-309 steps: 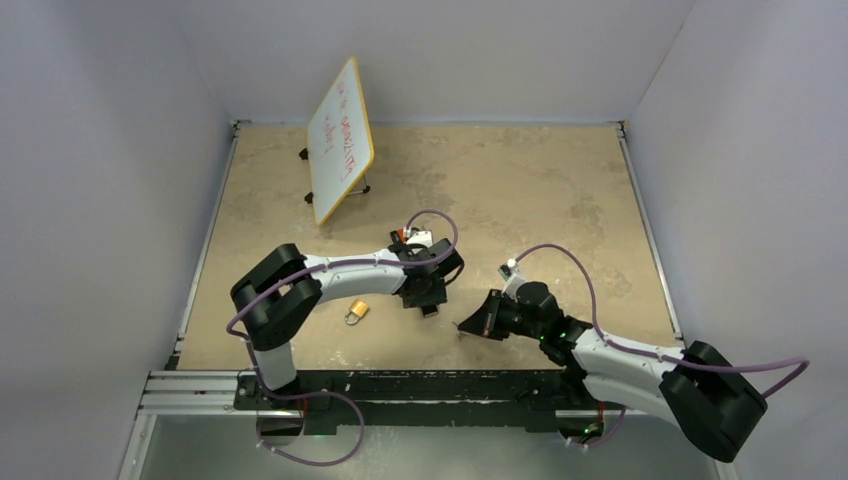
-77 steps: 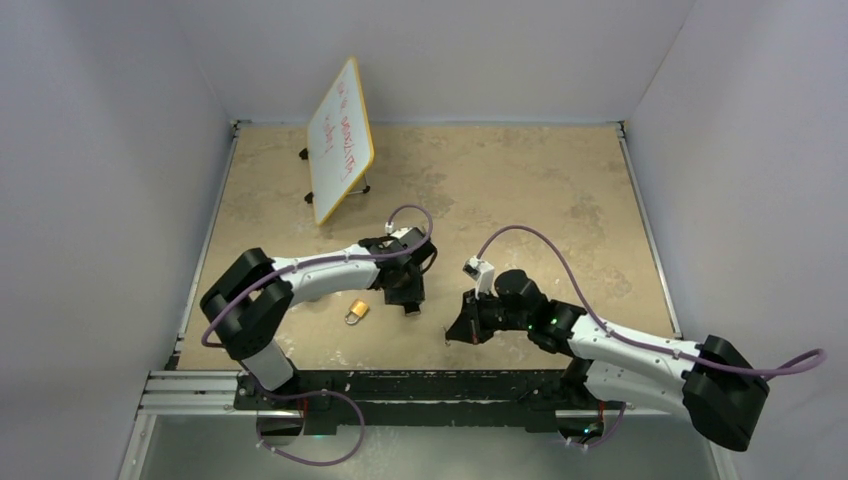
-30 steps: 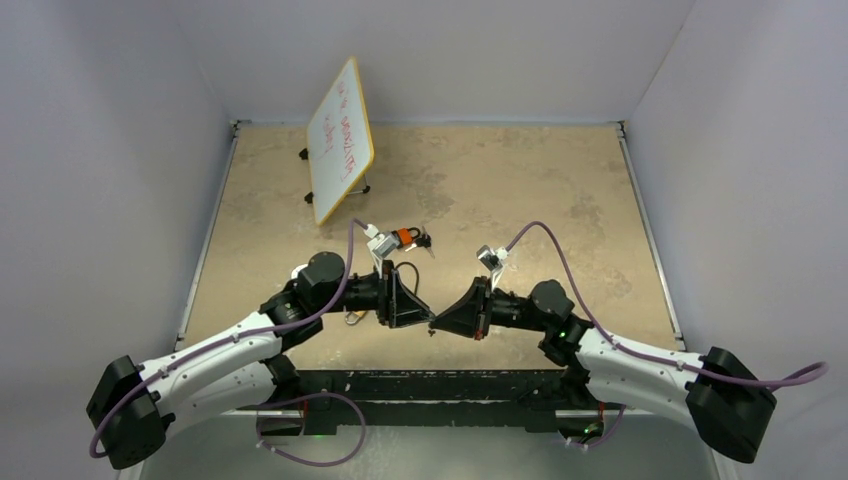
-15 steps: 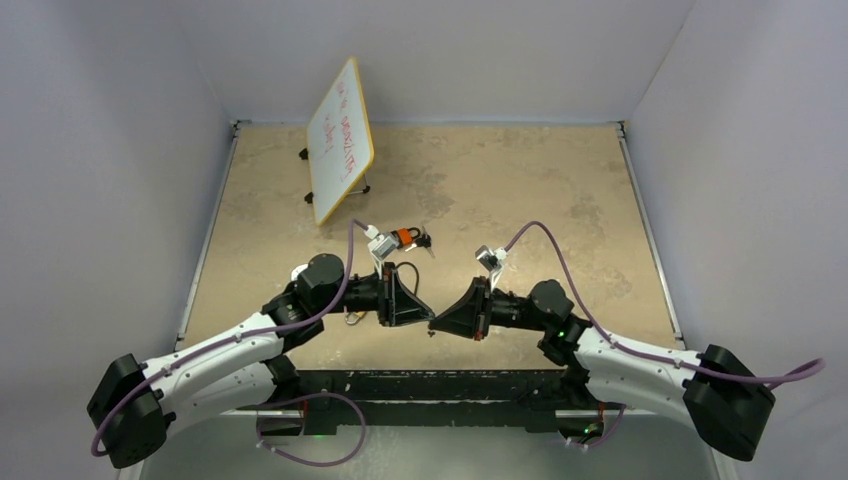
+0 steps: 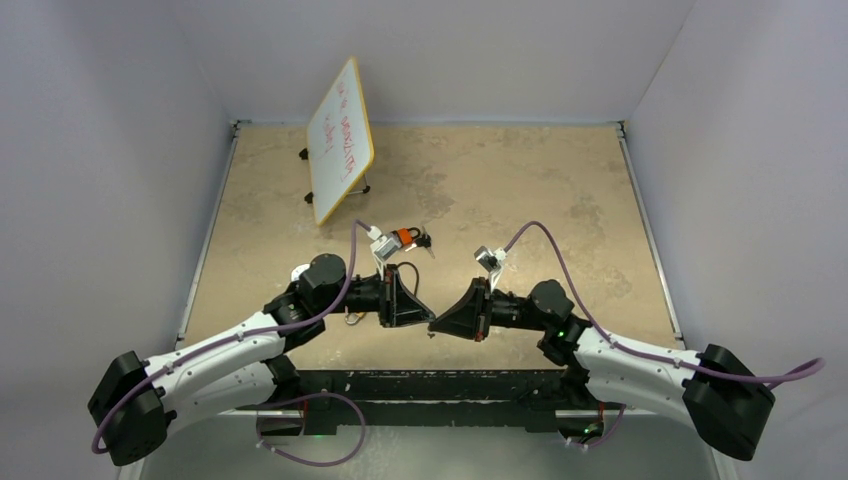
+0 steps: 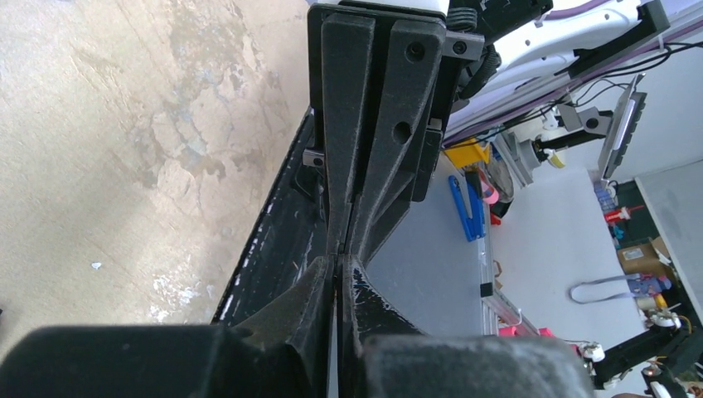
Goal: Unlock with the key
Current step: Adjust the key, then pick up the lock from the center of the board.
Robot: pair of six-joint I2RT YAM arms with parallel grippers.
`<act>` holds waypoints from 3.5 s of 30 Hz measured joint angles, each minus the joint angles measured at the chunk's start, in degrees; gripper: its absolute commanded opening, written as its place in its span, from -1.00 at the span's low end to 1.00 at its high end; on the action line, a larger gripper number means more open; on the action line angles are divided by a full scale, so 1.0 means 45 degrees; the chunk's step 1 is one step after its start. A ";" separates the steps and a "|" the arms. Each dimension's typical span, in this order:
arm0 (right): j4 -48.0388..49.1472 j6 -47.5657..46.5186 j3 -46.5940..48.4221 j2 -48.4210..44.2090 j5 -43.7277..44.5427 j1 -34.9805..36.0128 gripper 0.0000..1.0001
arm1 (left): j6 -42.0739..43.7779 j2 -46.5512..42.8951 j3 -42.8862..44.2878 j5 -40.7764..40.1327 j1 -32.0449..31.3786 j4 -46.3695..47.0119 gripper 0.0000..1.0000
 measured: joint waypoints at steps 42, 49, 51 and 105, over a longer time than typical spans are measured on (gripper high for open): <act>0.3633 0.1078 -0.0869 0.0262 0.2657 0.0000 -0.62 | -0.2385 -0.0515 -0.0962 -0.2764 -0.0107 0.2788 -1.00; 0.3725 0.1171 -0.0860 0.0607 0.2448 0.0000 -0.69 | -0.2472 -0.0563 -0.1112 -0.3070 -0.0107 0.2982 -1.00; 0.3755 0.1200 -0.0860 0.0607 0.2395 0.0000 -0.78 | -0.2472 -0.0568 -0.1117 -0.3099 -0.0107 0.3002 -1.00; 0.0656 0.3269 -0.1855 0.3075 0.3371 0.0092 -1.00 | -0.2574 0.9792 0.6577 -1.0001 -0.0947 -1.0695 0.20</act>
